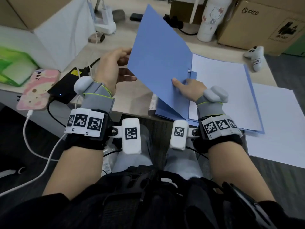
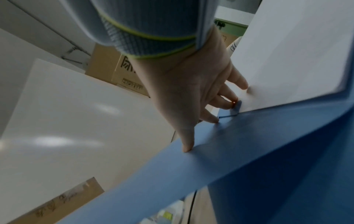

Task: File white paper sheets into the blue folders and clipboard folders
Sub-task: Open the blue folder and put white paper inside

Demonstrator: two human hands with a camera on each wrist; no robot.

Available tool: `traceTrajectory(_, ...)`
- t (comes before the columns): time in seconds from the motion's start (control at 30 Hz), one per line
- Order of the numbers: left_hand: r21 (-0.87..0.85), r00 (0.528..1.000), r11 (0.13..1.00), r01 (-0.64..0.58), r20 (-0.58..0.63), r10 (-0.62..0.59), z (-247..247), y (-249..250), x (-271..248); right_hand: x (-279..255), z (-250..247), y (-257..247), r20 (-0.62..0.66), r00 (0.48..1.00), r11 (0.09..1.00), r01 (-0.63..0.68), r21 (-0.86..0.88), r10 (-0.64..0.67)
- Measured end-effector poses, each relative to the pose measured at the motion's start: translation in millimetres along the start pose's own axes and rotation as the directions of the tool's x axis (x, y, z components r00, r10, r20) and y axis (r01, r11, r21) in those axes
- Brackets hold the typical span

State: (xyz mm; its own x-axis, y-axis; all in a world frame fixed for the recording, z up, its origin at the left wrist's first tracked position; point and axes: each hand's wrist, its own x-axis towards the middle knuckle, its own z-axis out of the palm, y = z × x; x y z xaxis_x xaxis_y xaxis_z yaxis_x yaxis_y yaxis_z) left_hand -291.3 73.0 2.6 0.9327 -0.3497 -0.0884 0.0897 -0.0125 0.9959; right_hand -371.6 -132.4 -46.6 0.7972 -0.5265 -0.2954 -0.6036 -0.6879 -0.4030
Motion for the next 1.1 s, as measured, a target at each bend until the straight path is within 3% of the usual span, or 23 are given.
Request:
traceTrajectory(0.13, -0.018, 0.983, 0.999, -0.034, 0.180, 0.037, 30.5, 9.3, -3.5, -13.2, -26.0, -0.7, -0.011, 1.000, 0.989, 0.014, 0.144, -0.013)
traceTrajectory(0.23, -0.031, 0.964, 0.998, -0.059, 0.257, 0.065, 60.3, 13.6, -7.0, -26.3, -45.9, -2.9, -0.154, 0.983, 0.945, 0.146, 0.294, -0.104)
traceTrajectory(0.4, 0.069, 0.897, 0.984, -0.163, 0.426, 0.119, 100.5, 8.0, -8.8, -53.9, -62.0, -5.7, -0.428, 0.882, 0.697, 0.434, 0.571, -0.199)
traceTrajectory(0.47, 0.107, 0.849, 0.968, -0.228, 0.509, 0.143, 118.0, 5.3, -9.4, -65.2, -67.5, -3.4, -0.524, 0.832, 0.616, 0.510, 0.600, -0.179)
traceTrajectory(0.57, 0.121, 0.784, 0.942, -0.313, 0.593, 0.184, 141.7, 1.0, -10.7, -78.3, -73.9, 6.8, -0.680, 0.714, 0.549, 0.640, 0.538, -0.166)
traceTrajectory(0.73, 0.184, 0.746, 0.923, -0.338, 0.650, 0.143, 172.1, -11.0, -8.3, -92.4, -75.5, 32.1, -0.875, 0.477, 0.566, 0.745, 0.354, -0.080)
traceTrajectory(0.83, 0.251, 0.729, 0.888, -0.386, 0.672, 0.127, 193.0, -19.8, -10.1, -88.6, -78.5, 54.0, -0.945, 0.324, 0.656, 0.706, 0.267, 0.036)
traceTrajectory(0.97, 0.346, 0.728, 0.836, -0.426, 0.679, 0.091, 209.2, -33.7, -9.2, -83.6, -82.1, 80.4, -0.940, 0.283, 0.758, 0.566, 0.323, 0.189)
traceTrajectory(1.1, 0.425, 0.732, 0.806, -0.412, 0.681, 0.015, 220.6, -47.7, -7.4, -84.3, -85.4, 106.3, -0.898, 0.321, 0.820, 0.394, 0.415, 0.300)
